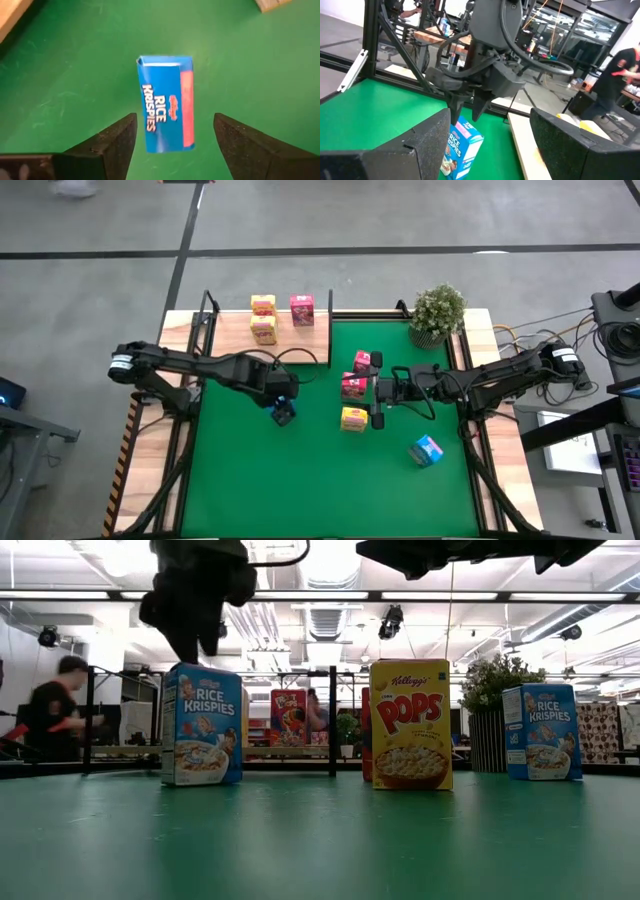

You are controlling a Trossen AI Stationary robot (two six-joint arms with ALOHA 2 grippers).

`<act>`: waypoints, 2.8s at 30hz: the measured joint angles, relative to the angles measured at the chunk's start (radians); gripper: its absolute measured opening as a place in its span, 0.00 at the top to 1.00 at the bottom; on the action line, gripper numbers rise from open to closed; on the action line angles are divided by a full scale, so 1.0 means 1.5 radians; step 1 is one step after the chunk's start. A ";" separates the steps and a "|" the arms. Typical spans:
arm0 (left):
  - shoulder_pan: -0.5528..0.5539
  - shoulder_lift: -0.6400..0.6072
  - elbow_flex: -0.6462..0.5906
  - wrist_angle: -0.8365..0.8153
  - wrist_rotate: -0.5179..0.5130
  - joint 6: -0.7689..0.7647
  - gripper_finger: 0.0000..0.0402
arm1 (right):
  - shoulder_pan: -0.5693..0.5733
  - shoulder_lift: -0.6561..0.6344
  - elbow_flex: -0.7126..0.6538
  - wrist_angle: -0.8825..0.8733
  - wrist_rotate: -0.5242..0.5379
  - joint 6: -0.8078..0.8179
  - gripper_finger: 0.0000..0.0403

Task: Stack cereal on shelf
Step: Put the middle blue cereal box on the shelf

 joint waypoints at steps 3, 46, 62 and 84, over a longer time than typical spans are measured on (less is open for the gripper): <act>-0.001 0.005 0.000 0.005 -0.014 -0.017 0.35 | 0.000 0.000 0.000 0.000 0.000 -0.001 0.35; -0.001 0.050 -0.003 0.016 -0.032 0.042 0.58 | 0.000 0.000 0.000 -0.010 0.001 -0.004 0.35; -0.002 0.048 0.137 -0.220 -0.087 0.197 0.61 | 0.000 0.000 0.000 -0.010 0.001 -0.004 0.35; 0.171 -0.090 0.173 -0.320 -0.202 0.643 0.61 | 0.000 0.000 0.000 -0.011 0.000 0.002 0.35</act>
